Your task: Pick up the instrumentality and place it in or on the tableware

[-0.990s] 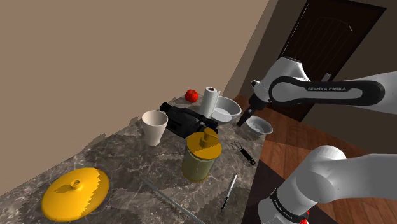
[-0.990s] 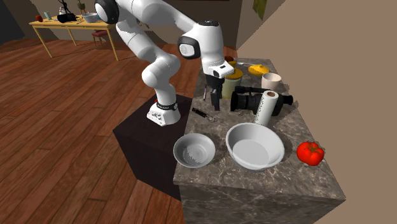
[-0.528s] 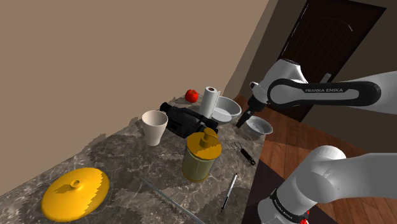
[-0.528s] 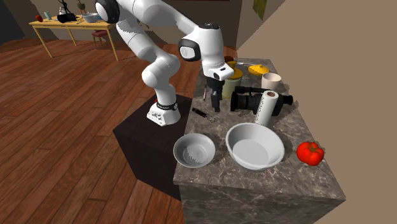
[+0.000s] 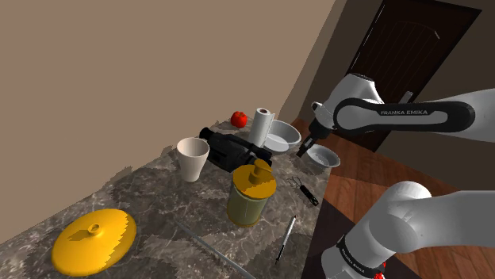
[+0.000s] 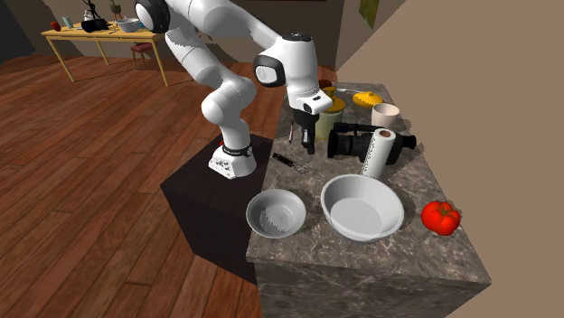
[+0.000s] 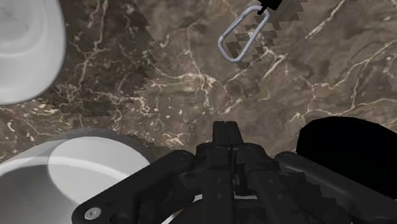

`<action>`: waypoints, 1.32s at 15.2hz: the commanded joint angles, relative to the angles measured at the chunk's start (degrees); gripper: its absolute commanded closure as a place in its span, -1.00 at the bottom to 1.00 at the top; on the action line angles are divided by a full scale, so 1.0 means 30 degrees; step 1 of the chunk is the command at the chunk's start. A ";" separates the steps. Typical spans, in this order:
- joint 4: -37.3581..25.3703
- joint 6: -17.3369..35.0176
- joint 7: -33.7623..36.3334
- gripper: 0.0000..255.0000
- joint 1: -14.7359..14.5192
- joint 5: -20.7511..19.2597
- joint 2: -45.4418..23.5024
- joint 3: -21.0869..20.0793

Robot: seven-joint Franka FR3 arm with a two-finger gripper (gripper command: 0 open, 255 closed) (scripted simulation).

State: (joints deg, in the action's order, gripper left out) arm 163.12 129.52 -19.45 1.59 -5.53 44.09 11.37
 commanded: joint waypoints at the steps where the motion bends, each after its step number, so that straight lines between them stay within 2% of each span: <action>1: 0.0000 0.0000 0.0000 1.00 0.0000 0.0000 0.0000 0.0000; 3: 0.0000 0.0000 0.0000 1.00 0.0000 0.0000 0.0000 0.0000; 4: 0.0000 0.0000 0.0000 -1.00 0.0000 0.0000 0.0000 0.0000; 8: 0.1303 -0.0562 0.6616 -1.00 0.1812 0.0835 -0.0365 -0.2459; 11: 0.2038 -0.1119 1.1288 -1.00 0.2618 0.1915 -0.0725 -0.4112; 18: 0.3057 0.1636 1.1291 -1.00 0.2648 0.1916 -0.2462 -0.4140; 20: 0.3130 0.1876 1.1292 -1.00 0.2650 0.1916 -0.2628 -0.4142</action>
State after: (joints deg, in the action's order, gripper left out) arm 172.36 134.59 14.45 9.50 0.24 36.59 -1.08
